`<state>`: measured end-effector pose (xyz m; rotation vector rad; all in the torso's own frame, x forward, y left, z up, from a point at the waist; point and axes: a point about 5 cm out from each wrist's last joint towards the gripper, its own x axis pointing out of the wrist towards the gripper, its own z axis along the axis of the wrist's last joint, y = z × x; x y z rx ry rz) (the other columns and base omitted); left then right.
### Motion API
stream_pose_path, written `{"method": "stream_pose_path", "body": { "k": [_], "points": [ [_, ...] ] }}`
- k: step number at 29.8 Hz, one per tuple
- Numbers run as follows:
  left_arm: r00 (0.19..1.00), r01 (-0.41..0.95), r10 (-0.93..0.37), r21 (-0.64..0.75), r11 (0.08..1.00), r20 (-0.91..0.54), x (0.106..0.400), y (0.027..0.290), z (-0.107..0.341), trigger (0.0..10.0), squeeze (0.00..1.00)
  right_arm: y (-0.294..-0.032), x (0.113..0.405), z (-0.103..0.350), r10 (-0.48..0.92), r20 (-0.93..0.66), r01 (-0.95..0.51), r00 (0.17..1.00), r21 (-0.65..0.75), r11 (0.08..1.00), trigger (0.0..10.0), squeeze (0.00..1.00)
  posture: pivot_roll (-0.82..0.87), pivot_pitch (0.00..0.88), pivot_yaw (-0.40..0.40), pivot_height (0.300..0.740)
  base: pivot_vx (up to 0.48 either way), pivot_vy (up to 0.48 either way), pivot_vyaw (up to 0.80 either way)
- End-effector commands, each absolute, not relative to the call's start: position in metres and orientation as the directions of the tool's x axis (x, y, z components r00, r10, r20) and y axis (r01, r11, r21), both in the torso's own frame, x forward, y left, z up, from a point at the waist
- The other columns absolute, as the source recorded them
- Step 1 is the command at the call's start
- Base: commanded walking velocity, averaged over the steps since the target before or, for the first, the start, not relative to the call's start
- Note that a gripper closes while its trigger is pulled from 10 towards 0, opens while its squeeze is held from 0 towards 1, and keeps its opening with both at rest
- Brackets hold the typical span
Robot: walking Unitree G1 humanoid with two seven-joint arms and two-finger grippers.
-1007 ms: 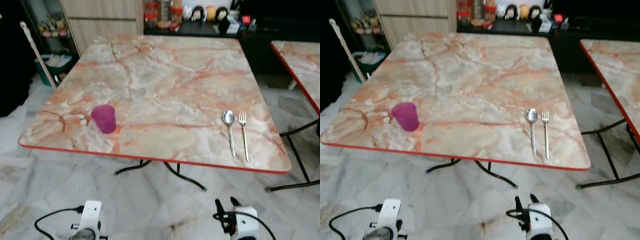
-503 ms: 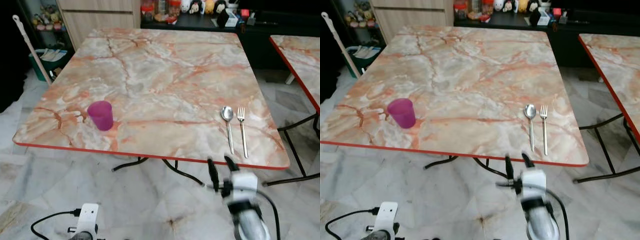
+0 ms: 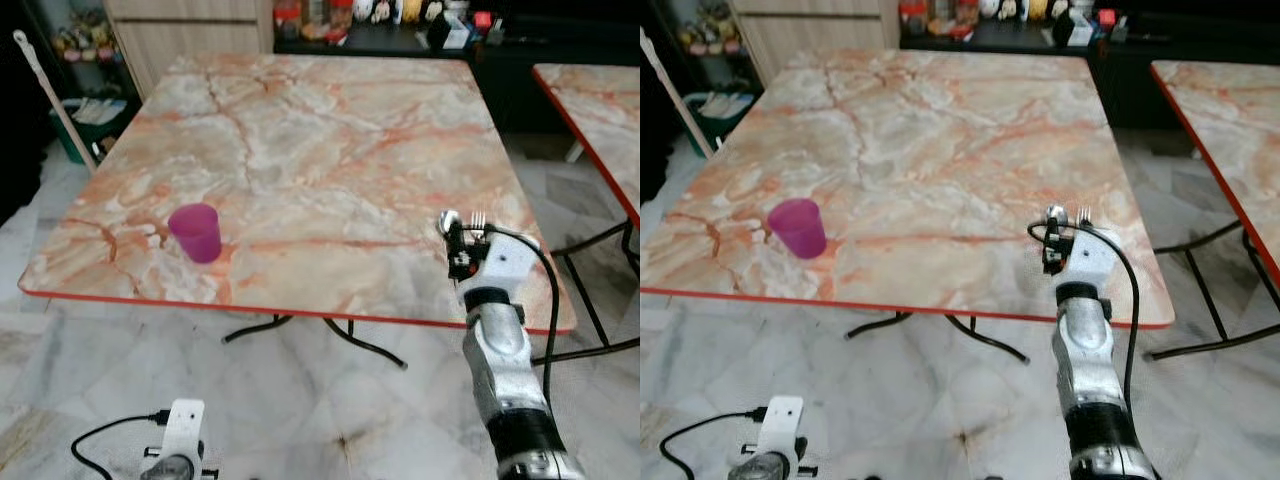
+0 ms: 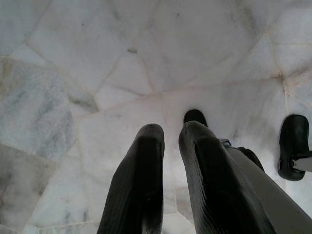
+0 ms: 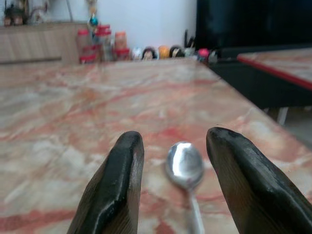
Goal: Setting the table
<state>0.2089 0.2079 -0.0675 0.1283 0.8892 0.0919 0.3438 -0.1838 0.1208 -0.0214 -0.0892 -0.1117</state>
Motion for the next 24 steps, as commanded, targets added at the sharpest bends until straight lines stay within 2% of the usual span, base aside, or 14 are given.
{"method": "stream_pose_path", "body": {
  "k": [1, 8, 18, 21, 24],
  "points": [
    [0.612, -0.035, 0.142, 0.153, 0.988, -0.778, 0.206, 0.208, -0.070, 10.0, 0.00, -0.183, 0.351, 0.120, -0.105, 0.048, 0.107, 0.993, -0.051, 0.993, 10.0, 0.00, -0.07, 0.124, 0.007, 0.740, 0.000, 0.000, 0.00],
    [0.616, -0.051, 0.146, 0.145, 0.988, -0.774, 0.207, 0.209, -0.069, 10.0, 0.00, -0.179, 0.359, 0.119, -0.119, 0.034, 0.119, 0.992, -0.017, 0.993, 10.0, 0.00, -0.06, 0.120, 0.003, 0.740, 0.000, 0.000, 0.00],
    [0.614, -0.054, 0.147, 0.144, 0.988, -0.776, 0.206, 0.209, -0.069, 10.0, 0.00, -0.174, 0.362, 0.116, -0.110, 0.031, 0.110, 0.993, 0.000, 0.994, 10.0, 0.00, -0.05, 0.124, 0.001, 0.740, 0.242, 0.000, 0.00],
    [0.611, -0.056, 0.147, 0.143, 0.988, -0.778, 0.205, 0.209, -0.070, 10.0, 0.00, -0.174, 0.362, 0.120, -0.108, 0.072, 0.108, 0.992, 0.006, 0.994, 10.0, 0.00, -0.05, 0.123, 0.000, 0.740, 0.247, 0.000, -0.59],
    [0.610, -0.056, 0.147, 0.142, 0.988, -0.778, 0.205, 0.208, -0.070, 10.0, 0.00, -0.174, 0.363, 0.119, -0.106, 0.062, 0.105, 0.992, 0.013, 0.994, 10.0, 0.00, -0.05, 0.123, -0.001, 0.740, 0.244, 0.000, 0.00]
  ]
}}
